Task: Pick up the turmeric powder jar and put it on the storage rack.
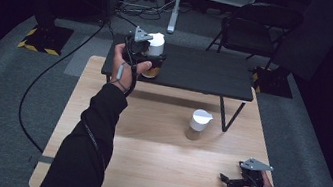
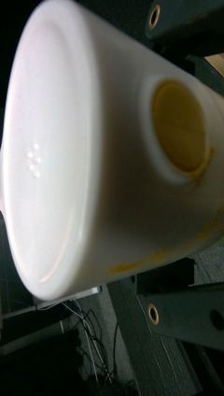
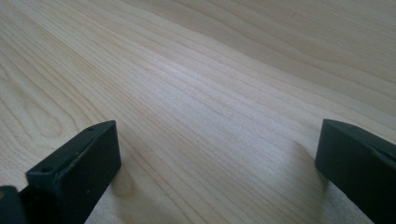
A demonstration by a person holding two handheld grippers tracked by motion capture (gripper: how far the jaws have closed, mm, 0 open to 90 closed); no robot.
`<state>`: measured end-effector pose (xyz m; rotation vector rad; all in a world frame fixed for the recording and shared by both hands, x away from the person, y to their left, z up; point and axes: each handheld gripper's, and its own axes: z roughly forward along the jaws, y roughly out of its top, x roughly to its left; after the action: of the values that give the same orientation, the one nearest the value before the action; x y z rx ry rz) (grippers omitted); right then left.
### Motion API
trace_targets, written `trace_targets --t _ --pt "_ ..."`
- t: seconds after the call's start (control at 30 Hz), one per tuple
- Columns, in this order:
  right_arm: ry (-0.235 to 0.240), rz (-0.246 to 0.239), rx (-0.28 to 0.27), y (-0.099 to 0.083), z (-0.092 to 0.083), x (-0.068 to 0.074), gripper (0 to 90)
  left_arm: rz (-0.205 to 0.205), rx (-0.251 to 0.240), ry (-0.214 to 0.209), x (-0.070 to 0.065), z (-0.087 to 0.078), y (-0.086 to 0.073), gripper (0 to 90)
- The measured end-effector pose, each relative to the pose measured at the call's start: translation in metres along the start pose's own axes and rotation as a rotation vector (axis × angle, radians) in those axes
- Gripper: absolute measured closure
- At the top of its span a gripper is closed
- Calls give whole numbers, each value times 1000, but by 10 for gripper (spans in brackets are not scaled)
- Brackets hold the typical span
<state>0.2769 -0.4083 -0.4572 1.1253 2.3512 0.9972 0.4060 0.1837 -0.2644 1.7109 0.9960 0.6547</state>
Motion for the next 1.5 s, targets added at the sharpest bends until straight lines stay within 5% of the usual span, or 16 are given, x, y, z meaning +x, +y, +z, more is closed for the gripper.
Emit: trace_targets --t 0.73,0.9,1.1,1.33,1.5 --pt "0 1 1 0 0 0 0 36 -7 3 -3 0 -7 293" --pt "0 1 1 0 0 0 0 16 2 -5 0 3 -11 233" --pt "0 1 1 0 0 0 0 -9 6 80 -8 5 -15 25" --pt "0 1 1 0 0 0 0 -3 5 101 -12 6 -16 9" --pt "0 1 1 0 0 0 0 39 13 117 -16 3 -12 9"
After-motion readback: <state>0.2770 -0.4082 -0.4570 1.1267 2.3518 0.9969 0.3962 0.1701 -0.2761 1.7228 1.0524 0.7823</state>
